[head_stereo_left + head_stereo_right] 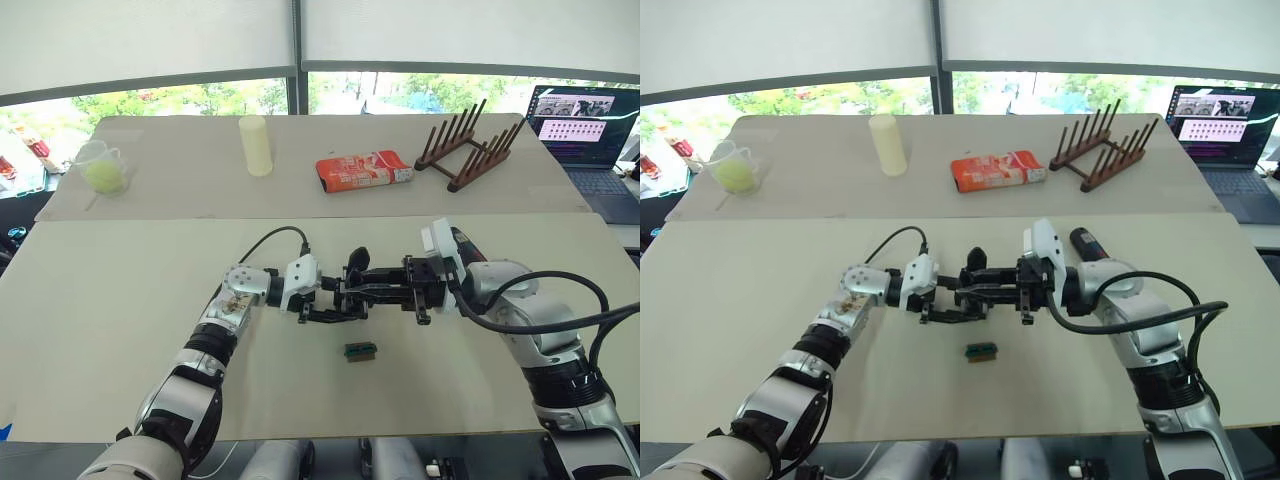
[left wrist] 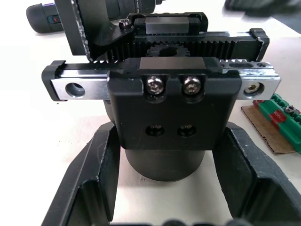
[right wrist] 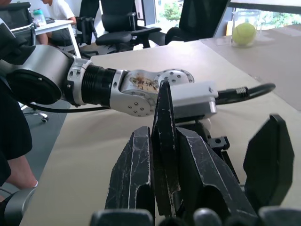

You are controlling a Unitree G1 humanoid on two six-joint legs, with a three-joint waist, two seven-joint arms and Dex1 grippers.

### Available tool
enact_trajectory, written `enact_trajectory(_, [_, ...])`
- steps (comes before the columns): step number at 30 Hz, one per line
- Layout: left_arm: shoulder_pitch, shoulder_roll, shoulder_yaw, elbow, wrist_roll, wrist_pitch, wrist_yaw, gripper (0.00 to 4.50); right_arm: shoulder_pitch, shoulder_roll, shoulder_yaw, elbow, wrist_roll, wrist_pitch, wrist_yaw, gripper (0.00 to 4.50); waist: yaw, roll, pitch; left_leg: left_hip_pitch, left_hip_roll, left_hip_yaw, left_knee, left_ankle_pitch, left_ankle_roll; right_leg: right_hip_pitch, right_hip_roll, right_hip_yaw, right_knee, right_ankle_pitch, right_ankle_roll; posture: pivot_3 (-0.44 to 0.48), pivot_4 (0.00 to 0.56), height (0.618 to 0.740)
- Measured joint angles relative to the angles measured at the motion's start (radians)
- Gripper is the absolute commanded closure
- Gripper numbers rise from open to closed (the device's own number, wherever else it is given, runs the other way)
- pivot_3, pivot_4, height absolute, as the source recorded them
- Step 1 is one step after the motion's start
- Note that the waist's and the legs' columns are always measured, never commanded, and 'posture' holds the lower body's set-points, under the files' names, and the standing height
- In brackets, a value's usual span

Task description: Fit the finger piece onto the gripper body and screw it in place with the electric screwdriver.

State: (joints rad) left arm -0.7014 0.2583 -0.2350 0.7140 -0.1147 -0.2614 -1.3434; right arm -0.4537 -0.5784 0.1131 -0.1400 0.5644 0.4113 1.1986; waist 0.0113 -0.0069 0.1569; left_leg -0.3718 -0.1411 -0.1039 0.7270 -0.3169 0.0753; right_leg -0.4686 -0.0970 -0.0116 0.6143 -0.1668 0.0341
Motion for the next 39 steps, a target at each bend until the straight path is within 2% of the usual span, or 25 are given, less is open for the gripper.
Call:
enact_trajectory(22, [0.006,0.0,-0.005,-0.011,0.0,0.007,0.021,2.2,-0.024,0.027,0.032,0.061,-0.057,-0.047,0.055,4.18,0.001,0.0,-0.001,0.001,0.0,0.0,0.0,0.0,0.0,0.001,0.0,0.0,0.0,0.0,0.0,0.0,0.15,0.74])
enact_trajectory(39, [0.01,0.0,-0.01,-0.016,0.008,0.018,0.029,2.2,-0.019,0.032,0.032,0.11,-0.068,-0.077,0.066,4.18,0.001,0.001,-0.005,0.01,0.0,0.0,-0.001,0.0,0.001,0.01,0.0,0.0,-0.002,0.0,0.0,0.0,0.15,0.74])
